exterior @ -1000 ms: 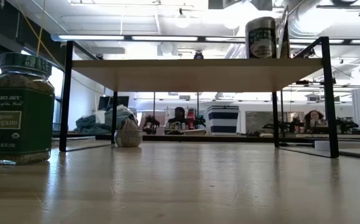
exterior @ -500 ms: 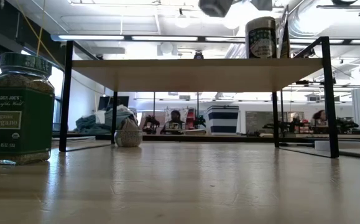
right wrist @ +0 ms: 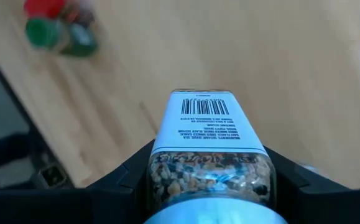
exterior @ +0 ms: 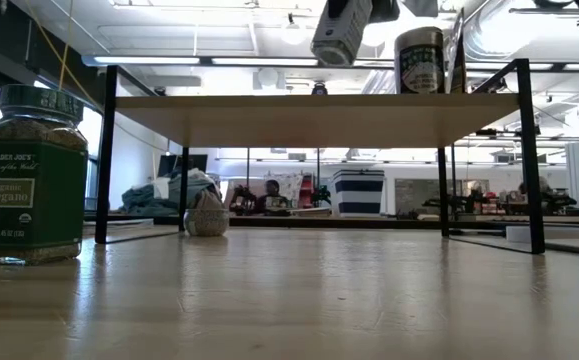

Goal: Shelf spices
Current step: Put the white seasoning bottle on the shelf

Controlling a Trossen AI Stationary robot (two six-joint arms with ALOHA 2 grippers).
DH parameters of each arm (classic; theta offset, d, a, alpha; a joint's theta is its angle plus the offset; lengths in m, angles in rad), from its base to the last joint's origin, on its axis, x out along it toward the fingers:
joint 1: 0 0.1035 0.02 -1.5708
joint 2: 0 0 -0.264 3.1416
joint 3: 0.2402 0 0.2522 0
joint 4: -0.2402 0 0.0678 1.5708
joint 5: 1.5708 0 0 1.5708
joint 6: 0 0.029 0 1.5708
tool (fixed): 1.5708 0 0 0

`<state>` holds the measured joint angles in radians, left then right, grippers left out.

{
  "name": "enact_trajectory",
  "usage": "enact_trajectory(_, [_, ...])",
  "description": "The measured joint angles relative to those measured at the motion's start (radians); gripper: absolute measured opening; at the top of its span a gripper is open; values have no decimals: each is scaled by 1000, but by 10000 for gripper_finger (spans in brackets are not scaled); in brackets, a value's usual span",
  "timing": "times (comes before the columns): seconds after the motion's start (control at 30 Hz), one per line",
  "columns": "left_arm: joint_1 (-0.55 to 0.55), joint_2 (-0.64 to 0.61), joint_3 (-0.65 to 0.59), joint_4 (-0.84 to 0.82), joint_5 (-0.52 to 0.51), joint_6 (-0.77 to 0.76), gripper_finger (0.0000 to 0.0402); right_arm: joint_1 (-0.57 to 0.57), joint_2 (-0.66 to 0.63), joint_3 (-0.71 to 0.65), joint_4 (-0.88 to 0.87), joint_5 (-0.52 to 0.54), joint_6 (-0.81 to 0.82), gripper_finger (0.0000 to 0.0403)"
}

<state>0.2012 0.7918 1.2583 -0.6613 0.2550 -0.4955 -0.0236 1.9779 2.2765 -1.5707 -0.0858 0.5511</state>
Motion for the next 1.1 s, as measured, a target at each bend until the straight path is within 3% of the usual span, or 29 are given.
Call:
enact_trajectory(0.33, [0, 0, 0, 10, -107, -35, 376, 21, 86, 0, 0, -35, -12, 181])
enact_trajectory(0.67, [0, 0, 0, 9, -112, -51, 376, 12, 96, 0, 0, -29, -17, 181])
enact_trajectory(0.73, [0, 0, 0, 9, -112, -50, 376, 12, 96, 0, 0, -24, -19, 202])
enact_trajectory(0.9, [0, 0, 0, 7, -112, -38, 376, 8, 96, 0, 0, -16, 27, 306])
enact_trajectory(1.1, [0, 0, 0, 7, -112, -25, 376, 2, 95, 0, 0, -14, 33, 321])
